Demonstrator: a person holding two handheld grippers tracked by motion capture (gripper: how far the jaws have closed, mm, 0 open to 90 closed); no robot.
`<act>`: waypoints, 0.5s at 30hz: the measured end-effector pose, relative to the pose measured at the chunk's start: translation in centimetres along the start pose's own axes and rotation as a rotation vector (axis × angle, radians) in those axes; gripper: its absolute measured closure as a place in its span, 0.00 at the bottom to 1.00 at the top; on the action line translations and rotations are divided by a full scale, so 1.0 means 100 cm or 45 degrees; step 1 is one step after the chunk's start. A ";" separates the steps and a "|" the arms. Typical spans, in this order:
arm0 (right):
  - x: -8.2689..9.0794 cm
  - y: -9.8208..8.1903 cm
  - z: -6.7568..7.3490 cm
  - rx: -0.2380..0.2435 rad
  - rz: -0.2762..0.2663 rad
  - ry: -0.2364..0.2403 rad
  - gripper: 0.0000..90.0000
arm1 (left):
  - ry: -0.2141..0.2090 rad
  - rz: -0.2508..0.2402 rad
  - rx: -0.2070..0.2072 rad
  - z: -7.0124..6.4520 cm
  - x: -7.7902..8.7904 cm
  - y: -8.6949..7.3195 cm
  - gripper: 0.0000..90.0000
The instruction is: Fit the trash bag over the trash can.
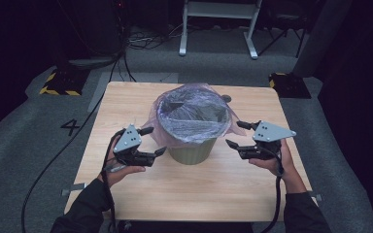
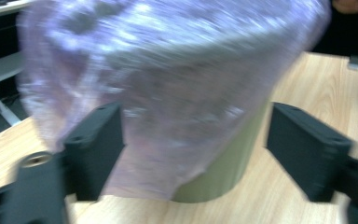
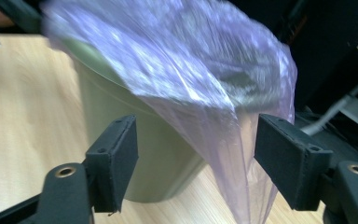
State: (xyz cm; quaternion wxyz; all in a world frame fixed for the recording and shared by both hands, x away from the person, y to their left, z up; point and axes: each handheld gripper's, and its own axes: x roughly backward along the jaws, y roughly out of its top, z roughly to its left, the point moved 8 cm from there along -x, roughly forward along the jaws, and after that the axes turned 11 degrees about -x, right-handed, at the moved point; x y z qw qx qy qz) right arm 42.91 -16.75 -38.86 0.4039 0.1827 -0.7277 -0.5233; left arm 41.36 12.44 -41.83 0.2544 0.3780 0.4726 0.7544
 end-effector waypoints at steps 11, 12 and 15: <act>-0.017 -0.004 -0.002 -0.013 0.038 0.114 1.00 | -0.070 0.072 0.013 0.030 -0.010 -0.002 0.87; -0.018 -0.007 -0.002 -0.005 0.045 0.106 1.00 | -0.086 0.054 0.010 0.028 -0.010 -0.003 0.97; -0.016 -0.013 0.003 0.000 0.045 0.127 1.00 | -0.121 0.058 -0.016 0.018 -0.011 -0.009 1.00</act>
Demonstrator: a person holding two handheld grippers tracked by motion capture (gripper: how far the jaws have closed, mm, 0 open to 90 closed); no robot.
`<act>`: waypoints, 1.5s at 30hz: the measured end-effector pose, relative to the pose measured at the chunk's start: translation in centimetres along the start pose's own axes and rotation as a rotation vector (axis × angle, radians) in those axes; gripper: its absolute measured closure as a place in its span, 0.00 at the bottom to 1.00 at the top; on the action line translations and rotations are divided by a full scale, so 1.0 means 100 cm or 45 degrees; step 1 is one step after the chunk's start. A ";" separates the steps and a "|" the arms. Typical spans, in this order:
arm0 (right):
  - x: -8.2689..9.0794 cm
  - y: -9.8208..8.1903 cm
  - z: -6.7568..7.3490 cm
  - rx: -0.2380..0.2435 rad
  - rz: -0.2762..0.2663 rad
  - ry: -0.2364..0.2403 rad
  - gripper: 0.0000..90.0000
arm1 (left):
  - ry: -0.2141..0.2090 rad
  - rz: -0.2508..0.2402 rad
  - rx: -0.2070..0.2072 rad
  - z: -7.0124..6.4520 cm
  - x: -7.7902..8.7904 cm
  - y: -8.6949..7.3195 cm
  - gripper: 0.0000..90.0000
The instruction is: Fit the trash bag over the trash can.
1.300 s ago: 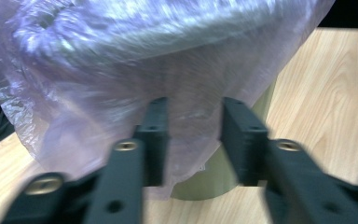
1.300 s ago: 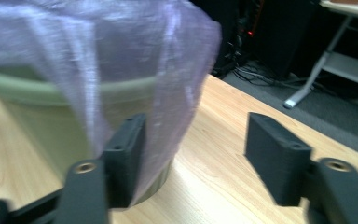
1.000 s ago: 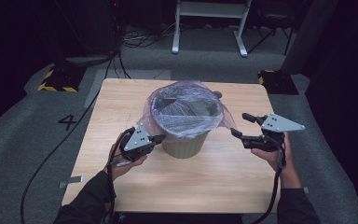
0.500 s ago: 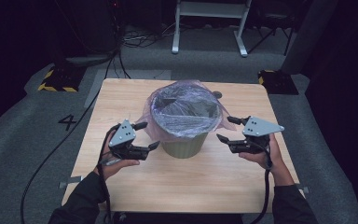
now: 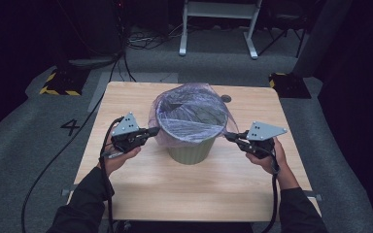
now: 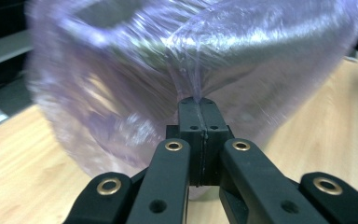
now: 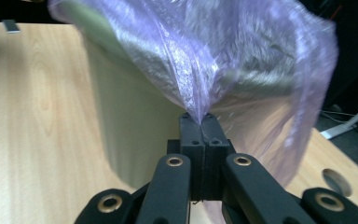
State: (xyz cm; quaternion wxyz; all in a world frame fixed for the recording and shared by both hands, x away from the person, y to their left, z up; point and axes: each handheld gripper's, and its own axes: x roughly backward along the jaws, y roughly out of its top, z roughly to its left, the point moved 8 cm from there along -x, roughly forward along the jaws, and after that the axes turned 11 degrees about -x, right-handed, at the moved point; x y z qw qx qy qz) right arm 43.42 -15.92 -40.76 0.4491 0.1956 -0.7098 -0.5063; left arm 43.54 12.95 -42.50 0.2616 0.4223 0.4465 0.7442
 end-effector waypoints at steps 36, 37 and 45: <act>0.063 -0.016 -0.028 -0.220 -0.189 -0.060 0.32 | 0.161 -0.104 0.035 0.013 0.067 0.006 0.21; 0.066 -0.012 -0.033 -0.226 -0.208 -0.086 0.33 | 0.163 -0.110 0.038 0.022 0.065 0.013 0.23; 0.025 0.017 -0.062 -0.204 -0.087 -0.234 0.37 | 0.196 -0.123 0.012 0.071 0.028 0.041 0.40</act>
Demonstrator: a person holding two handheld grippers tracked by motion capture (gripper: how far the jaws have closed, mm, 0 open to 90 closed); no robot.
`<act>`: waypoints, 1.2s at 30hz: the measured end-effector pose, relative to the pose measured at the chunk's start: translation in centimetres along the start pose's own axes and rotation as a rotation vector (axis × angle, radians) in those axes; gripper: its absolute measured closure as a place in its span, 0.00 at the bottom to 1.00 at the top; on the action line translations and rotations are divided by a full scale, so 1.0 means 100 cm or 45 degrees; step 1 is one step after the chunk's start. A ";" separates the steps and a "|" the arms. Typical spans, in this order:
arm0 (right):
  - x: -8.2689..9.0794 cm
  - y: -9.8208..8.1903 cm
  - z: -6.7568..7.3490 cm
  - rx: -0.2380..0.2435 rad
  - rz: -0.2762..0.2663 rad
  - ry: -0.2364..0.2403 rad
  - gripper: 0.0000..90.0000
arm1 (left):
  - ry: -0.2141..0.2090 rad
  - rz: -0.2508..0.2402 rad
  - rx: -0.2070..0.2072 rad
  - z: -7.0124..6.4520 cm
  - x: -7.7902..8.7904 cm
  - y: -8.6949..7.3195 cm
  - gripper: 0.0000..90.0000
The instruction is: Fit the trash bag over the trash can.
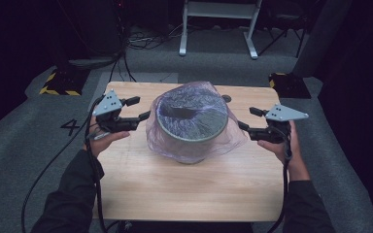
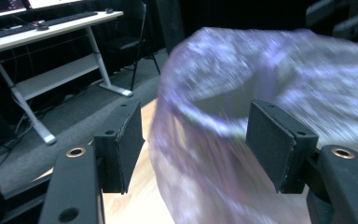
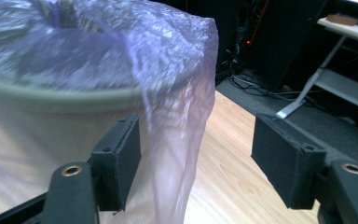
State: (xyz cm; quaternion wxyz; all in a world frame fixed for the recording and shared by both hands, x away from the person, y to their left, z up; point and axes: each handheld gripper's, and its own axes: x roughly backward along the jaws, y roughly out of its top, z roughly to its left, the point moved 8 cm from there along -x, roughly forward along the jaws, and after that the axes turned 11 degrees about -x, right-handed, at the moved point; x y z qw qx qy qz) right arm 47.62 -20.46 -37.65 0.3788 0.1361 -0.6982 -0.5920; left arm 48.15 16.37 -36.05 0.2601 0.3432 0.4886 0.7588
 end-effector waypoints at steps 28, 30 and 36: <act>-0.015 0.010 0.032 0.090 0.022 0.207 0.38 | -0.192 0.019 0.244 0.029 -0.056 -0.015 0.37; -0.021 0.009 0.030 0.091 0.049 0.175 0.47 | -0.174 -0.002 0.236 0.030 -0.058 -0.013 0.54; -0.024 0.015 0.008 -0.012 -0.020 0.123 0.84 | -0.210 -0.017 0.194 0.030 -0.065 -0.009 0.81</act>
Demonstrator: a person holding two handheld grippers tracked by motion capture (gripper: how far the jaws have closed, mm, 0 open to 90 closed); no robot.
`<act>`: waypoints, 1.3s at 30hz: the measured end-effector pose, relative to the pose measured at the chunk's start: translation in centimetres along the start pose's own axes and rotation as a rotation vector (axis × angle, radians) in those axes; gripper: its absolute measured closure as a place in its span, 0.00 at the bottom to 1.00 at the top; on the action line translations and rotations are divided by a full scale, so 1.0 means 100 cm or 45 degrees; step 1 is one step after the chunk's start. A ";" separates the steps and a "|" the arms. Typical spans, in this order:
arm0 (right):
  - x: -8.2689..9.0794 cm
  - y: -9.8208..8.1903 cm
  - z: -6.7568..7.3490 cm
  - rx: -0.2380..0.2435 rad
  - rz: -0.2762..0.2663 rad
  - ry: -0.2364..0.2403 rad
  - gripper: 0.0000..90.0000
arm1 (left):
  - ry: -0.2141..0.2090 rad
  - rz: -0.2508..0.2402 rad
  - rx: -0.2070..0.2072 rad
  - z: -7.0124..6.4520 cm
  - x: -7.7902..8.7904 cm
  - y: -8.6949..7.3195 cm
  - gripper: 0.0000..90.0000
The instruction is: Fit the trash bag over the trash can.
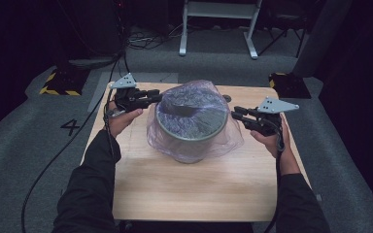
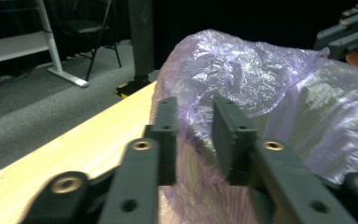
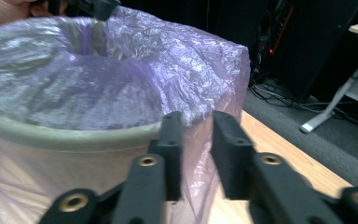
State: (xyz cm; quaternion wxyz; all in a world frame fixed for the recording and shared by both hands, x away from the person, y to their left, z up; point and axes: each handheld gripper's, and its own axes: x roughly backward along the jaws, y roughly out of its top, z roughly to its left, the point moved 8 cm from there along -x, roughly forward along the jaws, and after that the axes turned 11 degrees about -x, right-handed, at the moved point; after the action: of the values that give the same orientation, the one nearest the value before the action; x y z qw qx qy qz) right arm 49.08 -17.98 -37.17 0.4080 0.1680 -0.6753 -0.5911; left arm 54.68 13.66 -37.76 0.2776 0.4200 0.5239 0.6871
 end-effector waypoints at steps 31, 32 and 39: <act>-0.078 -0.045 -0.055 -0.326 0.202 -0.197 1.00 | 0.085 0.238 0.120 0.022 -0.054 -0.055 1.00; -0.080 -0.050 -0.054 -0.336 0.210 -0.186 1.00 | 0.080 0.254 0.121 0.021 -0.055 -0.060 1.00; -0.079 -0.074 -0.050 -0.365 0.252 -0.148 1.00 | 0.036 0.343 0.146 0.010 -0.054 -0.094 1.00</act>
State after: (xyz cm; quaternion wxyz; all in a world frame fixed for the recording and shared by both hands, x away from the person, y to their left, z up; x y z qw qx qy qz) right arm 55.79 -17.47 -47.07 0.4442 0.0064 -0.6198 -0.6469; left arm 57.61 12.54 -48.19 0.1507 0.4920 0.5052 0.6929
